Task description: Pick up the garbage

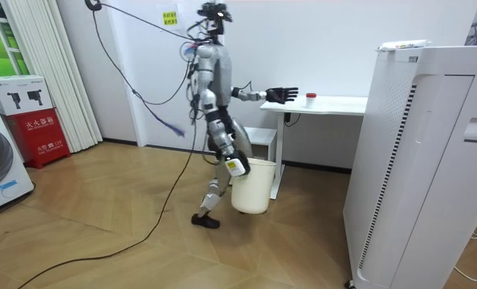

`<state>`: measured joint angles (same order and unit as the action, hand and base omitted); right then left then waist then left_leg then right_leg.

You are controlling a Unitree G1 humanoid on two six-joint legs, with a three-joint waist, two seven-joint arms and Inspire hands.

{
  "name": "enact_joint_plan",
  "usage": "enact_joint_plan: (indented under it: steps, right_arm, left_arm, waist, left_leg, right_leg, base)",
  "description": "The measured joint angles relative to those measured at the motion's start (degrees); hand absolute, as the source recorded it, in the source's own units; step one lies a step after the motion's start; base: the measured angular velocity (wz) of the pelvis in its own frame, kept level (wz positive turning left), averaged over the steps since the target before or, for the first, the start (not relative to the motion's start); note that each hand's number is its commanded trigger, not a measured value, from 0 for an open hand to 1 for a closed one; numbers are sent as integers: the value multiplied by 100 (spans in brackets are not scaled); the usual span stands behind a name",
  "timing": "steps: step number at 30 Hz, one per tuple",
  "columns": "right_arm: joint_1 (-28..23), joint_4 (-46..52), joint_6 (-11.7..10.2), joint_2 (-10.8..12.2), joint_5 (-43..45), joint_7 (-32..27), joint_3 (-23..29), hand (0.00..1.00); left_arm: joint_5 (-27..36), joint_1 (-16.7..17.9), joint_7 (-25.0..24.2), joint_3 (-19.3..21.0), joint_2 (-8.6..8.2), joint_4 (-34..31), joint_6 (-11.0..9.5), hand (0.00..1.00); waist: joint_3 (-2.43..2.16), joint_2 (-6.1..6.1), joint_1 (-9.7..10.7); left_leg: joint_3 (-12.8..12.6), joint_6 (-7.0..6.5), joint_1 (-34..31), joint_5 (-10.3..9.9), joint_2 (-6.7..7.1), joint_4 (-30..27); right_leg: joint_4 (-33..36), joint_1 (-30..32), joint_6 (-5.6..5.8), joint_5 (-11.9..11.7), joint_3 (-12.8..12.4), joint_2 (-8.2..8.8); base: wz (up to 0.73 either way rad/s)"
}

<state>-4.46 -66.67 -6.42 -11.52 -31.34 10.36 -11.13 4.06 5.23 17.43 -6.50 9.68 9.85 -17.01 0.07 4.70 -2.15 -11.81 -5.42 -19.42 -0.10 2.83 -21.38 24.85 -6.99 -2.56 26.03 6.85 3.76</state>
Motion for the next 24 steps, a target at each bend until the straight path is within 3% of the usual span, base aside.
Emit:
enact_joint_plan:
  steps: [1, 2, 3, 4, 5, 6, 7, 8, 9, 10, 12, 14, 15, 16, 17, 18, 19, 22, 24]
  right_arm:
    - [5, -4, -1, 2, -4, -13, -9, 100]
    - [10, 3, -1, 11, -5, -21, -28, 100]
    - [12, 17, -7, 23, -11, -23, -96, 100]
    - [-16, 68, -41, -1, -35, -21, -107, 100]
    - [-17, 97, -60, -40, -61, -21, -97, 100]
    - [-20, 177, -69, -78, -84, -43, -57, 100]
    - [36, 184, -84, -108, -68, -82, -48, 100]
    - [49, 148, -109, -130, -68, -105, -49, 100]
    - [132, 89, -140, -183, -67, -118, -49, 100]
    - [137, 81, -182, -195, -61, -90, -55, 100]
    - [152, 85, -206, -169, -51, 2, -152, 100]
    - [134, 48, -226, -160, -54, 74, -282, 100]
    - [134, 32, -227, -129, -30, 55, -325, 100]
    - [125, -16, -225, -92, -20, -6, -324, 100]
    - [106, -39, -224, -82, -9, -29, -319, 100]
    - [38, -55, -224, -78, 18, -24, -313, 100]
    - [92, -115, -222, -80, 32, -6, -326, 100]
    - [225, -224, -215, -78, 41, 144, -334, 100]
    - [228, -232, -204, -79, 47, 206, -333, 100]
  left_arm:
    - [0, 0, -9, -8, 10, 0, 0, 0]
    - [7, -4, -7, -8, 14, 0, 0, 0]
    - [10, -13, -1, -22, 22, -1, -12, 0]
    - [12, -35, 27, -64, 22, -11, -34, 0]
    - [5, -79, 59, -97, 14, -39, -62, 0]
    - [-26, -171, 148, -175, 51, -94, -84, 0]
    - [-143, -215, 250, -229, 25, -90, -75, 0]
    - [-151, -196, 309, -247, -1, -89, -74, 0]
    - [-177, -160, 374, -259, -60, -86, -73, 0]
    - [-245, -163, 381, -242, -56, -95, -96, 0]
    - [-251, -171, 447, -181, -1, -108, -159, 0]
    - [-264, -176, 556, -150, 32, -118, -183, 0]
    - [-324, -175, 609, -151, 72, -136, -183, 0]
    - [-367, -175, 644, -147, 101, -173, -183, 0]
    - [-373, -156, 669, -152, 100, -173, -177, 0]
    - [-387, -127, 694, -151, 100, -193, -177, 0]
    - [-483, -126, 769, -104, 106, -252, -177, 0]
    - [-848, -59, 848, -42, 105, -573, -178, 0]
    - [-892, 22, 839, -44, 105, -755, -178, 0]
  waist:
    - [1, 0, -37]
    - [11, 6, -85]
    - [55, 15, -182]
    - [68, 15, -194]
    - [58, -14, -150]
    - [48, -27, -69]
    - [52, -28, -121]
    - [60, -100, -193]
    - [55, -255, -280]
    - [59, -302, -315]
    - [54, -300, -283]
    - [55, -291, -252]
    - [53, -263, -232]
    - [45, -142, -174]
    - [46, -149, -127]
    - [-17, -126, -117]
    - [-12, -126, -173]
    - [14, -93, -274]
    - [24, -83, -278]
  left_leg:
    - [-70, -76, 6, -288, 5, -366]
    - [-90, -147, 6, -395, 0, -591]
    - [-155, -226, -14, -565, -19, -1071]
    - [-252, -129, -47, -693, 97, -1109]
    - [-260, -159, -32, -676, 122, -880]
    - [-319, -336, 25, -1006, 191, -931]
    - [-288, -383, 136, -1161, 281, -926]
    - [-273, -380, 224, -1200, 283, -858]
    - [-169, -363, 463, -1201, 284, -622]
    - [-73, -322, 706, -1170, 279, -356]
    - [123, -259, 1040, -1132, 244, -48]
    - [404, -148, 1225, -1126, 144, 120]
    - [583, -69, 1267, -1154, 88, 121]
    - [746, 31, 1266, -1213, 89, 39]
    - [892, 72, 1268, -1237, 69, -38]
    - [1048, 168, 1284, -1265, -4, 12]
    - [1089, 248, 1309, -1274, -55, 65]
    - [1107, 338, 1419, -1228, -220, 212]
    - [1146, 354, 1561, -1219, -224, 312]
  right_leg:
    - [153, -92, 137, -74, -1, 85]
    - [262, -128, 229, -127, 0, 132]
    - [580, -235, 397, -292, -37, 215]
    - [1099, -181, 410, -434, -69, 283]
    - [1454, -96, 406, -477, -23, 320]
    - [2242, 170, 550, -655, 173, 468]
    - [2883, 489, 654, -926, 179, 640]
    - [3081, 613, 653, -902, 192, 699]
    - [3318, 881, 653, -792, 232, 797]
    - [3371, 1139, 641, -671, 272, 890]
    - [3015, 1441, 632, -565, 237, 910]
    - [1973, 1581, 634, -561, 248, 798]
    - [1024, 1579, 622, -657, 256, 711]
    - [101, 1575, 688, -1185, 253, 696]
    - [63, 1552, 668, -1331, 301, 655]
    - [-163, 1383, 635, -1320, 398, 540]
    - [-311, 1242, 567, -1361, 478, 410]
    - [-650, 1021, 464, -1424, 532, 249]
    - [-843, 829, 440, -1438, 571, 187]
  base:
    - [-8]
    - [-24]
    - [-9]
    - [16]
    - [72]
    - [75]
    - [50]
    - [0]
    - [0]
    - [10]
    - [40]
    - [60]
    - [72]
    - [82]
    - [77]
    - [56]
    - [35]
    - [3]
    - [2]
